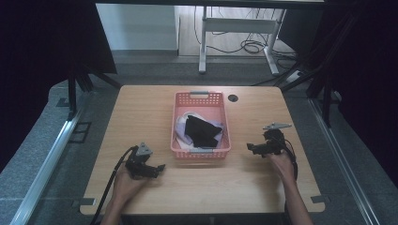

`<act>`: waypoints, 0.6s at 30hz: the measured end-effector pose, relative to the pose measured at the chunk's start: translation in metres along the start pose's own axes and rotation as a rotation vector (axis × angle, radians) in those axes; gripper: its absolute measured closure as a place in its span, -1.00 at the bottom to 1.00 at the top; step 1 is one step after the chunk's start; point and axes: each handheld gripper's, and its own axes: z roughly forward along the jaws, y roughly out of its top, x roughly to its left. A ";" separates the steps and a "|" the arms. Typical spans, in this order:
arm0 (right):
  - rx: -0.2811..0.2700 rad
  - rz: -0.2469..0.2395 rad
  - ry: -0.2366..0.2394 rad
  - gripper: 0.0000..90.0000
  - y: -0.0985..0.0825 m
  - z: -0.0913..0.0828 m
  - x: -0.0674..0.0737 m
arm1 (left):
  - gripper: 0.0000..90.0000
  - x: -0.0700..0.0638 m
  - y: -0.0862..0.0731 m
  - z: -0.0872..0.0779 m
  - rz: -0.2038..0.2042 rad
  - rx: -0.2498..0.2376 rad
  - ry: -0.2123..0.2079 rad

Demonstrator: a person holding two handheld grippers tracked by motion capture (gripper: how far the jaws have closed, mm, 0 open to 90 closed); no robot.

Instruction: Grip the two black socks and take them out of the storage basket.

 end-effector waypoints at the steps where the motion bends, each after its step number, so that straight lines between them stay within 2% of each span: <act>1: -0.001 -0.001 0.000 -1.00 0.000 0.000 0.000 | -0.73 0.000 0.000 0.000 0.000 0.000 0.000; 9: -0.029 0.008 0.014 -1.00 0.002 0.000 0.002 | -0.73 0.000 0.000 0.000 0.000 0.000 0.000; 18: -0.018 0.000 0.014 -1.00 0.004 -0.001 0.004 | -0.73 0.000 0.000 0.000 0.000 0.000 0.000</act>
